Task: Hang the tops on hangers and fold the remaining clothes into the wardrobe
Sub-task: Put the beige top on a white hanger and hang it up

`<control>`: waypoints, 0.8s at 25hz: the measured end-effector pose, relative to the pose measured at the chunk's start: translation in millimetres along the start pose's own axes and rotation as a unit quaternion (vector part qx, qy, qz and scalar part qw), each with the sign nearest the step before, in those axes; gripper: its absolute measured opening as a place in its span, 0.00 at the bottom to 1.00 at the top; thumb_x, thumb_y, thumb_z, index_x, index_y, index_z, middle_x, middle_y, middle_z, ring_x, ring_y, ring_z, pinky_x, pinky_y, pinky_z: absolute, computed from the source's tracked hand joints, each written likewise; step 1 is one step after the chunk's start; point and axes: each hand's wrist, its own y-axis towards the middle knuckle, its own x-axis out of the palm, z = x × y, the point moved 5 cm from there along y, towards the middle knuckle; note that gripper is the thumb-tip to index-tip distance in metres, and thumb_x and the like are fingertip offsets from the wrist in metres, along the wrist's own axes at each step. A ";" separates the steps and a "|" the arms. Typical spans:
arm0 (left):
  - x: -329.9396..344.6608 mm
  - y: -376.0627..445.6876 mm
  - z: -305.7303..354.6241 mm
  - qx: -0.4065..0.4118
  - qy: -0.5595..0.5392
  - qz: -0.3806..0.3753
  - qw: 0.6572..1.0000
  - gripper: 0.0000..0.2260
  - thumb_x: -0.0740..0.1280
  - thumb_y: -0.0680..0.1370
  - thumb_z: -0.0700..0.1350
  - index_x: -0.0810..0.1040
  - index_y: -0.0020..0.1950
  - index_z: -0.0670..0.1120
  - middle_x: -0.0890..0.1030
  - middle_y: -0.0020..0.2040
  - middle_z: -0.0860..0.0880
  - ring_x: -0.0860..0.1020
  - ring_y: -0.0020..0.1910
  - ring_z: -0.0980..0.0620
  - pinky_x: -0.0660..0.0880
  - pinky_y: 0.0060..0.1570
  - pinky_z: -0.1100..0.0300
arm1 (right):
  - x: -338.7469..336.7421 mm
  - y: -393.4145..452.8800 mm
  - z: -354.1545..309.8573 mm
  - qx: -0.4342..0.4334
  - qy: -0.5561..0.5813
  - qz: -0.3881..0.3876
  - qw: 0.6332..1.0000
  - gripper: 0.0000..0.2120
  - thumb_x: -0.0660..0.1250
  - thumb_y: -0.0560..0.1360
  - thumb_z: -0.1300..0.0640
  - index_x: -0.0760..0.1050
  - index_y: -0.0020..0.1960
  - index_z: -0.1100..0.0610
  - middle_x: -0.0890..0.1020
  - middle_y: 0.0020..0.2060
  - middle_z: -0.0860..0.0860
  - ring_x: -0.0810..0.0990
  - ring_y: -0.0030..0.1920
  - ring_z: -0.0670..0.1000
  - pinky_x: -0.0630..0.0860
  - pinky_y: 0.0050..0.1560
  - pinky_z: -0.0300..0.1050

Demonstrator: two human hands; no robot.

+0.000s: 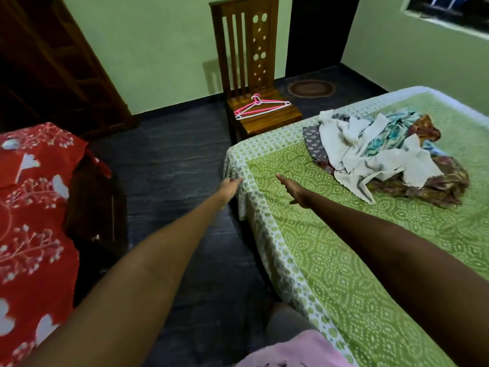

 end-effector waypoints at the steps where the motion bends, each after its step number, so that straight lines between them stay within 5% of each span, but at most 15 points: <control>1: 1.0 20.6 13.6 0.005 0.000 -0.005 1.000 0.23 0.57 0.81 0.52 0.66 0.69 0.36 0.70 0.68 0.40 0.70 0.65 0.42 0.68 0.59 0.55 | -9.5 18.6 -9.2 0.003 0.007 0.007 1.000 0.31 0.51 0.79 0.40 0.53 0.76 0.56 0.55 0.76 0.53 0.55 0.75 0.57 0.58 0.69 0.60; 7: 8.2 152.8 112.1 0.012 0.031 -0.024 0.999 0.22 0.58 0.81 0.53 0.68 0.69 0.40 0.72 0.66 0.42 0.73 0.62 0.43 0.70 0.61 0.51 | -71.2 128.3 -81.6 0.007 0.035 0.016 0.999 0.30 0.51 0.80 0.41 0.53 0.76 0.55 0.55 0.76 0.54 0.55 0.75 0.57 0.58 0.69 0.58; 15: 45.0 277.9 202.3 0.006 0.016 -0.088 0.996 0.27 0.52 0.82 0.57 0.56 0.76 0.42 0.61 0.75 0.44 0.62 0.72 0.44 0.62 0.69 0.48 | -140.5 228.7 -122.7 0.029 0.064 0.041 0.997 0.28 0.52 0.80 0.43 0.55 0.76 0.56 0.56 0.76 0.54 0.56 0.74 0.56 0.59 0.68 0.55; 20: 50.1 368.8 226.6 0.005 0.029 -0.120 0.992 0.27 0.53 0.82 0.57 0.60 0.75 0.42 0.66 0.71 0.43 0.68 0.68 0.43 0.67 0.66 0.51 | -148.5 322.2 -154.7 0.057 0.076 0.054 0.994 0.30 0.53 0.80 0.42 0.56 0.76 0.58 0.58 0.75 0.55 0.57 0.74 0.56 0.60 0.68 0.55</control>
